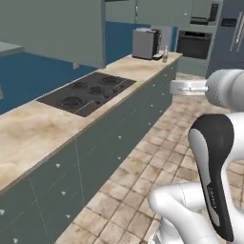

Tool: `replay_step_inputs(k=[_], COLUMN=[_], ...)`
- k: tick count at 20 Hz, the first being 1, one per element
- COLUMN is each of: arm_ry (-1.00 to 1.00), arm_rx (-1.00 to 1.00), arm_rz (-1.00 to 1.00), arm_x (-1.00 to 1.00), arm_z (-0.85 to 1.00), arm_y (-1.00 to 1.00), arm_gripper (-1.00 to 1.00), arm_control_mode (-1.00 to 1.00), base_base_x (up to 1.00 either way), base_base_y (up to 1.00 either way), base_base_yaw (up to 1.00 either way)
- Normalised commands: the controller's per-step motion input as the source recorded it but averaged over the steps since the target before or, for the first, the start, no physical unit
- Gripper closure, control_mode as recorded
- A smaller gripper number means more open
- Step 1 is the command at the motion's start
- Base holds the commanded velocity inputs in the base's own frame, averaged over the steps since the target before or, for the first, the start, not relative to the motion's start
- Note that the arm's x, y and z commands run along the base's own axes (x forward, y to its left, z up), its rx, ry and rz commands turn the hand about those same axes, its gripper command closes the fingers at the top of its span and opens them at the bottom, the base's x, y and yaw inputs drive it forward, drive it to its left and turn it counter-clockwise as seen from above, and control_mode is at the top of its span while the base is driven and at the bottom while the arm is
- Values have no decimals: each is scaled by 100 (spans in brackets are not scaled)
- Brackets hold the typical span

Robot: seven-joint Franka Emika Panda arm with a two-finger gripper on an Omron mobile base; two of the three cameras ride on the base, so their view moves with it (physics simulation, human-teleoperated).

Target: Sort all alcoholic drinks to one cabinet, and non-alcoholic drinks to the other.

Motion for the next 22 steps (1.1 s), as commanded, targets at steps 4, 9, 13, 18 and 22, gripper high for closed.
replay_step_inputs(k=[4,9,13,18,22], arm_ry=[0,0,0,0,0], arm_rx=[0,0,0,0,0], arm_rz=[0,0,0,0,0], arm_x=[0,0,0,0,0], arm_z=[0,0,0,0,0], arm_y=[0,0,0,0,0], arm_gripper=[-100,-100,-100,-100,-100], arm_control_mode=[100,100,100,100,100], base_base_x=[-4,-4,-4,-4,-6], base_base_y=[-31,-33,-34,-34,-35], base_base_yaw=[-37,-37,-37,-37,-36])
